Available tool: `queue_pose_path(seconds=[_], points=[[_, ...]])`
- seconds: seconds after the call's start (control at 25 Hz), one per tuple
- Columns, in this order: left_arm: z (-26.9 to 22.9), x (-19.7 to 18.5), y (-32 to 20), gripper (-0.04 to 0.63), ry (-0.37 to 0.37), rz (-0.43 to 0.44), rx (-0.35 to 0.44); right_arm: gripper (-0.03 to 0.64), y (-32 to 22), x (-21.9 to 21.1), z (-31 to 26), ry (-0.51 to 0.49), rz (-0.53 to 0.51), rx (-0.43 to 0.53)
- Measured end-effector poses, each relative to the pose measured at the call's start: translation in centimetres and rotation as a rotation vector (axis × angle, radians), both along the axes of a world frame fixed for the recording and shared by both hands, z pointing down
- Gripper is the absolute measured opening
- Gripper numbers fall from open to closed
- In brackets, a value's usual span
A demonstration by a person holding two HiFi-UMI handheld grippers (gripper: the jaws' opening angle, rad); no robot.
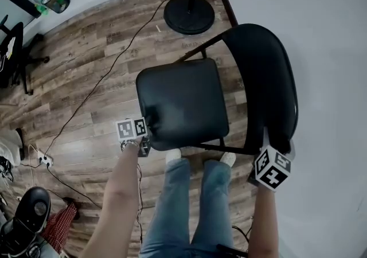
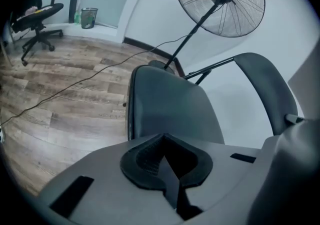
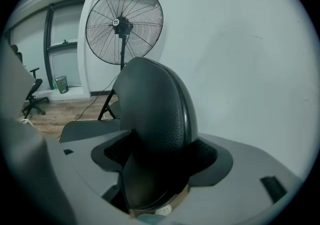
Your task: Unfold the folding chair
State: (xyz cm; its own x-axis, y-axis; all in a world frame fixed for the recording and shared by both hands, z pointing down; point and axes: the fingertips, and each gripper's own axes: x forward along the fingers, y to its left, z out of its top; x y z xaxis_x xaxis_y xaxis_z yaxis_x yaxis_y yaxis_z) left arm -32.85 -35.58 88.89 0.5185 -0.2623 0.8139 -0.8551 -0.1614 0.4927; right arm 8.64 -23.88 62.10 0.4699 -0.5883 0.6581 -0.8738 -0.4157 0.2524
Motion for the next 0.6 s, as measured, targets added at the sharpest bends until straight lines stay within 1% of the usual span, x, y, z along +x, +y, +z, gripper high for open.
queue_pose_path(seconds=[0.28,0.36,0.48,0.6], points=[[-2.3,-0.6,1.6,-0.002,-0.032,-0.042,-0.005,0.344,0.1,0.1,0.4,0.021,-0.003,-0.012],[-3.3,-0.8,2.3,-0.002,-0.078,-0.014,-0.01,0.344,0.1,0.2,0.5,0.008,0.002,-0.019],[-4.9,-0.8,3.1,-0.002,-0.16,0.067,0.022,0.344,0.0,0.4,0.4,-0.049,0.027,-0.048],[-6.5,-1.0,4.2,-0.002,-0.193,0.097,0.04,0.346,0.3,0.1,0.4,-0.093,0.04,-0.09]])
